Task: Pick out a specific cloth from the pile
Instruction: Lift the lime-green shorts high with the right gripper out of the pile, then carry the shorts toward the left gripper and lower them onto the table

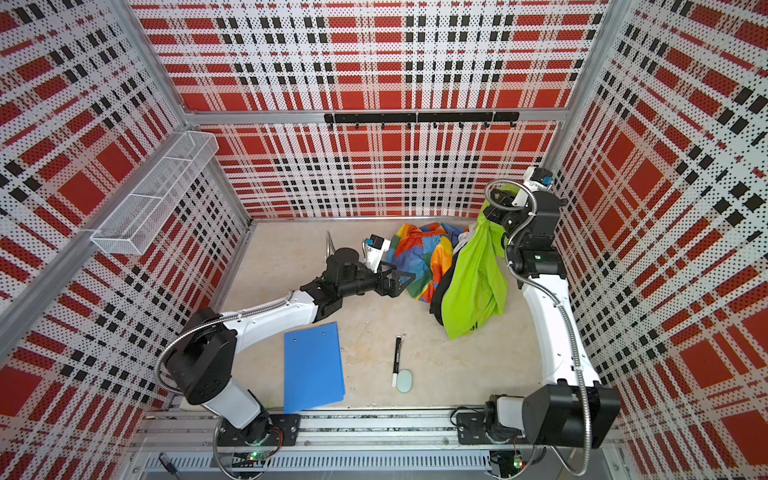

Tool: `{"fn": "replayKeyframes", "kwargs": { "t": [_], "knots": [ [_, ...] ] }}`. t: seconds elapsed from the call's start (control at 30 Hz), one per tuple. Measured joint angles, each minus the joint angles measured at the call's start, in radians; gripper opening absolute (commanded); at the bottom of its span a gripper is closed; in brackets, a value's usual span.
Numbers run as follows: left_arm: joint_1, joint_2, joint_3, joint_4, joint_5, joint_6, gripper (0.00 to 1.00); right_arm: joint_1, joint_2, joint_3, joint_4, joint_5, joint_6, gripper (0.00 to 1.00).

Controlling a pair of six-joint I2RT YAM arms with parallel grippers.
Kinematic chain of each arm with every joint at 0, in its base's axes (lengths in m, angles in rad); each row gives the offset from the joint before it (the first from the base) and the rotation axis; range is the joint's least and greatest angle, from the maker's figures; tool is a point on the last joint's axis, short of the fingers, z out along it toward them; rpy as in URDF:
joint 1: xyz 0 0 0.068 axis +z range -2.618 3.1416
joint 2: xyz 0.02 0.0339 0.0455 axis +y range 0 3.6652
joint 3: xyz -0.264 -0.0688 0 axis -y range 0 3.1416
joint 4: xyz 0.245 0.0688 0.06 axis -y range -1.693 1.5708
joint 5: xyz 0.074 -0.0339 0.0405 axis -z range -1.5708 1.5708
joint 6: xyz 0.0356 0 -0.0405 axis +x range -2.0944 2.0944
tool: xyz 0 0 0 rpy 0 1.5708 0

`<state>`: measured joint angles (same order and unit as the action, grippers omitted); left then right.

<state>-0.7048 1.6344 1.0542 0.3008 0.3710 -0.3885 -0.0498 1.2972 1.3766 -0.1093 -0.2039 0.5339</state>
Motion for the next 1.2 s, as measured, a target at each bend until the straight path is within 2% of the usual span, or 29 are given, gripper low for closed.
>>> {"fn": "replayKeyframes", "kwargs": {
  "t": [0.37, 0.53, 0.77, 0.97, 1.2],
  "knots": [
    [0.004, -0.121, -0.024, 0.033, 0.022, 0.008, 0.99, 0.001, -0.032, 0.085, 0.314, -0.032, 0.175, 0.01],
    [0.012, -0.182, -0.051, 0.049, 0.027, 0.011, 0.99, 0.004, -0.031, 0.105, 0.522, -0.04, 0.278, 0.01],
    [0.034, -0.279, -0.066, 0.031, 0.035, 0.013, 0.99, 0.029, 0.066, 0.211, 0.765, -0.097, 0.438, 0.01],
    [0.04, -0.422, -0.031, -0.043, 0.009, 0.045, 0.99, 0.138, 0.13, 0.281, 0.846, -0.147, 0.473, 0.01],
    [0.065, -0.534, 0.089, -0.176, -0.013, 0.097, 0.99, 0.332, 0.195, 0.313, 0.844, -0.192, 0.411, 0.01]
  ]
}}
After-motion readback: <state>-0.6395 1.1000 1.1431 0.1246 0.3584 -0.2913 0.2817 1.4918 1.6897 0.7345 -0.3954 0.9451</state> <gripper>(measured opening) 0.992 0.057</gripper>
